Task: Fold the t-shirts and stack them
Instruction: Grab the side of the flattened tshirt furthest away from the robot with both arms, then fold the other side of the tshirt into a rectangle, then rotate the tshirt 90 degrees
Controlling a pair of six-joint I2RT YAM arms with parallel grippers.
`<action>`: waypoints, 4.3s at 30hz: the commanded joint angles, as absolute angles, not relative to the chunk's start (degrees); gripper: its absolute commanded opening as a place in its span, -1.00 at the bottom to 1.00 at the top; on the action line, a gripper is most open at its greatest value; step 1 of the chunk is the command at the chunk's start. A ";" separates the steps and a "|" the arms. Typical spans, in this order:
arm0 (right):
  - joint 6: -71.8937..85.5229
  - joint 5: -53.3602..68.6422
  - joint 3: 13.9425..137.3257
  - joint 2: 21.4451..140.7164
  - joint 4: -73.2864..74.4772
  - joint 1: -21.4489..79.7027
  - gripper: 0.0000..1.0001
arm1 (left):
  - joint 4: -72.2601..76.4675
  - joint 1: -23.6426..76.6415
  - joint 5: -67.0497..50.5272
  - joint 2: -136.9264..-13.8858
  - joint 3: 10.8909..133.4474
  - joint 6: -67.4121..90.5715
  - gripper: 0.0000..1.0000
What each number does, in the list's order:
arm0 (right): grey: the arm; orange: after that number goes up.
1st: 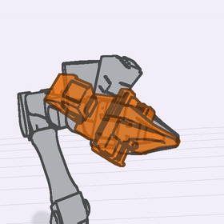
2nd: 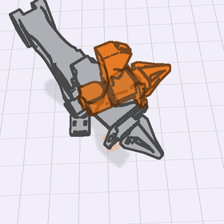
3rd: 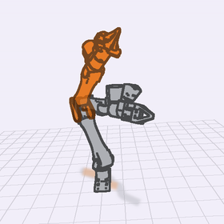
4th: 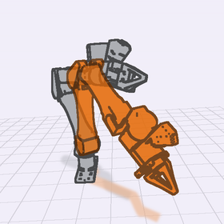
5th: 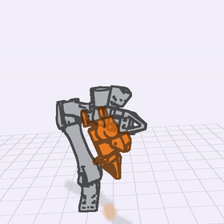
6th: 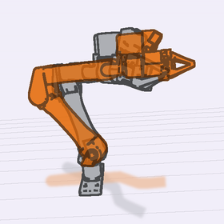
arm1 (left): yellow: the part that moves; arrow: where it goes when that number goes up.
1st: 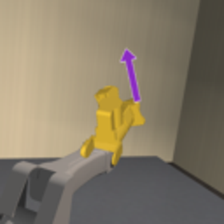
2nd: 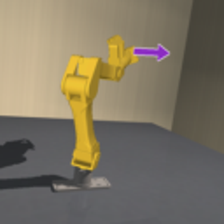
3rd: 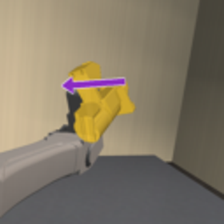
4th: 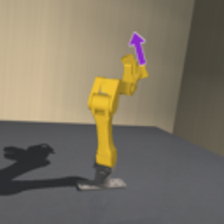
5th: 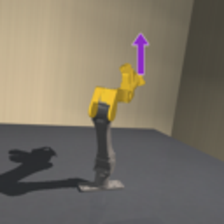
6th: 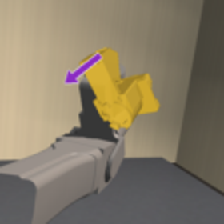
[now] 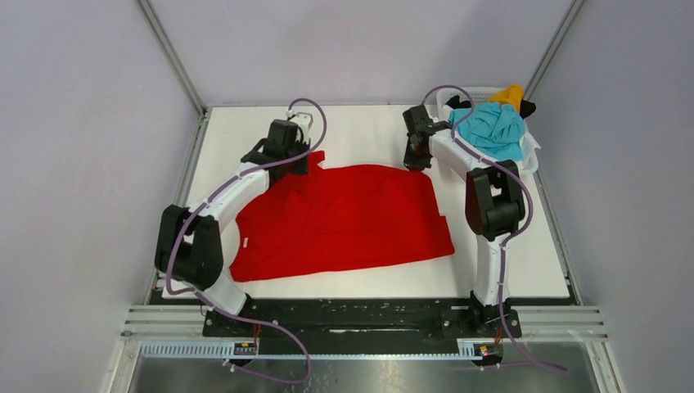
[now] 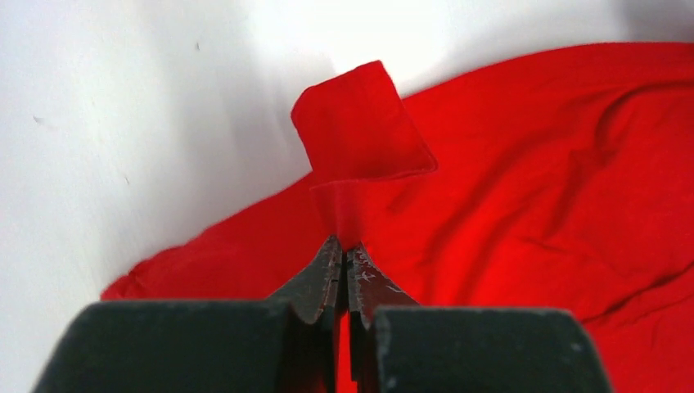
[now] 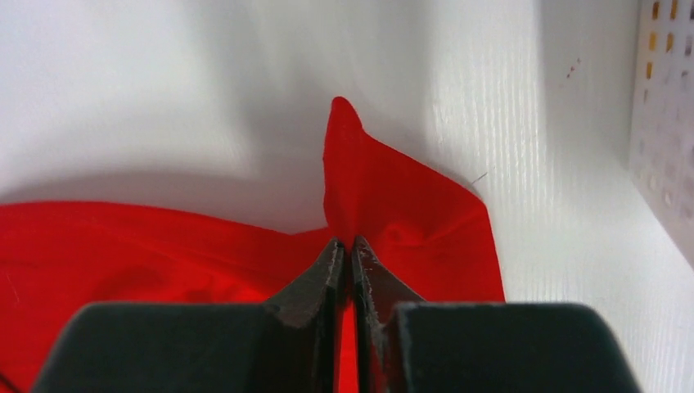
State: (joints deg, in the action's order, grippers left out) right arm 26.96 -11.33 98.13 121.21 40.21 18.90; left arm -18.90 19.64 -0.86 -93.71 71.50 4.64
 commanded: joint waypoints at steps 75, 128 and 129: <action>31.43 4.55 51.33 80.56 20.03 20.39 0.99 | -30.37 31.45 10.07 -72.11 44.09 43.95 0.98; 28.11 2.47 42.29 70.05 19.58 20.39 0.99 | -26.11 25.38 -7.88 -71.09 37.74 40.16 0.98; 28.01 2.40 42.28 69.95 19.53 20.40 0.99 | -26.12 25.89 -8.73 -70.68 37.37 40.49 0.98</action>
State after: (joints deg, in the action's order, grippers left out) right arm 29.32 3.90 42.70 71.50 19.62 20.10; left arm -28.53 24.77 -2.20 -71.35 38.70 40.84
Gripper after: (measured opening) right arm 0.993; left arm 0.989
